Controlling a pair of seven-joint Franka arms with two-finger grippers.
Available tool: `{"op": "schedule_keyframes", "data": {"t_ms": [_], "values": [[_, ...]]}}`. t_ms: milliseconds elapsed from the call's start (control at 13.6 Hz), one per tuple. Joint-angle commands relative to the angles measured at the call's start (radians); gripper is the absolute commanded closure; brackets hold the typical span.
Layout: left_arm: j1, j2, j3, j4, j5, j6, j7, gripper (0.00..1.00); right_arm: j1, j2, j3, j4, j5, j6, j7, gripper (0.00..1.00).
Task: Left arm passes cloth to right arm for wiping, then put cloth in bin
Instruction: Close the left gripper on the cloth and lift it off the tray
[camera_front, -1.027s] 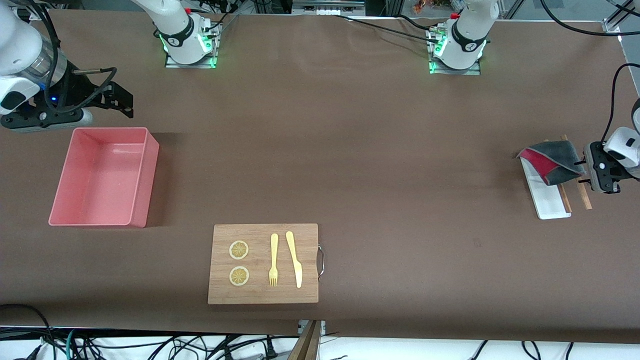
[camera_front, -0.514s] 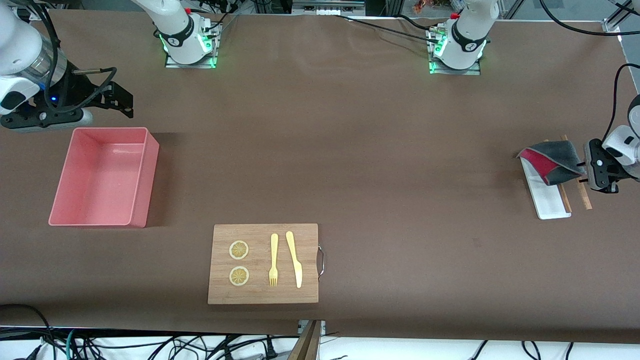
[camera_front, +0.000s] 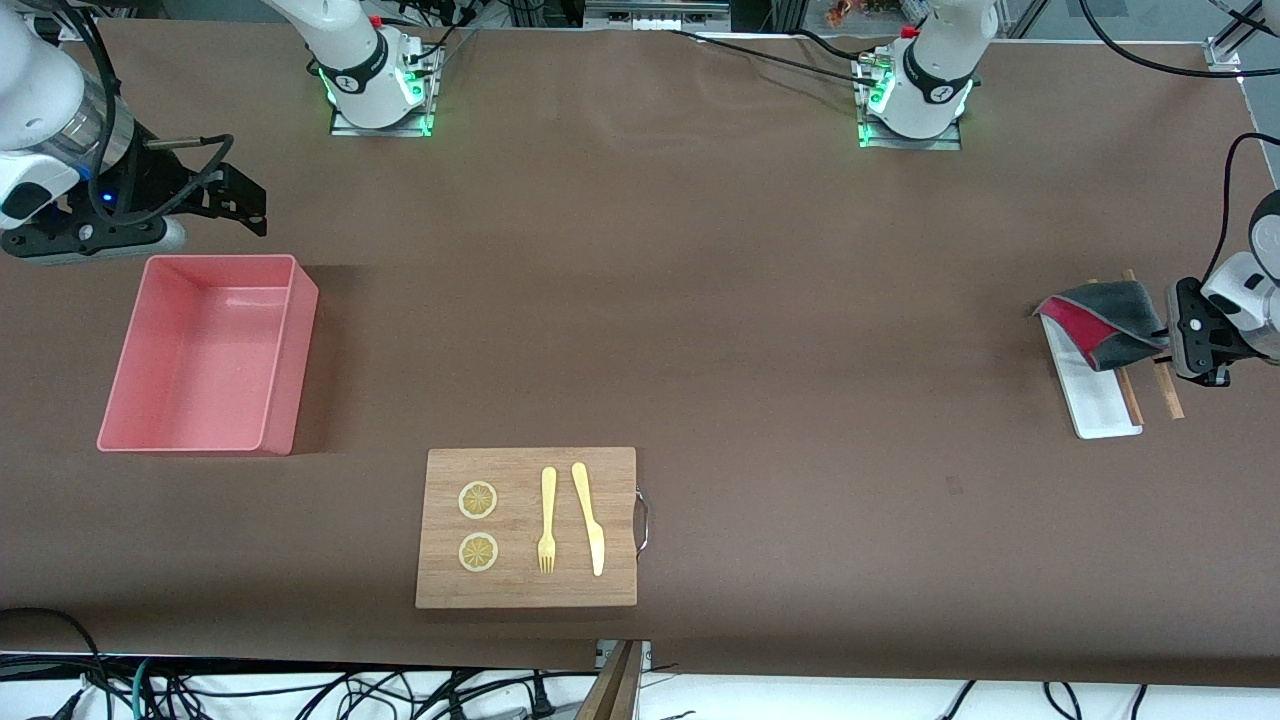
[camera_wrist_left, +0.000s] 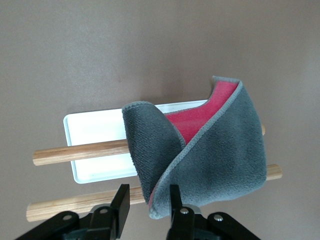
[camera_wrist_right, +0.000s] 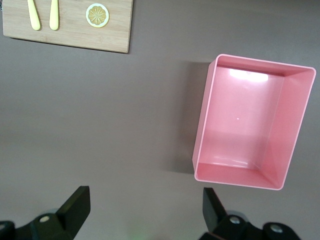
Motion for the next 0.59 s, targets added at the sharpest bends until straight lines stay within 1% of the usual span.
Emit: {"op": "schedule_keyframes", "data": {"t_ms": [0, 73, 367, 514], "values": [[0.012, -0.008, -0.007, -0.020, 0.023, 0.015, 0.031, 0.87, -0.005, 0.005, 0.006, 0.022, -0.002, -0.016, -0.005, 0.01], [0.014, -0.010, -0.007, -0.018, 0.023, 0.013, 0.032, 1.00, -0.006, 0.004, 0.006, 0.022, -0.002, -0.016, -0.006, 0.01], [0.012, -0.018, -0.013, -0.007, 0.023, -0.001, 0.032, 1.00, -0.006, 0.005, 0.006, 0.022, -0.002, -0.016, -0.006, 0.01], [0.003, -0.031, -0.021, 0.025, 0.015, -0.060, 0.015, 1.00, -0.006, 0.005, 0.006, 0.022, -0.001, -0.015, -0.006, 0.01]]}}
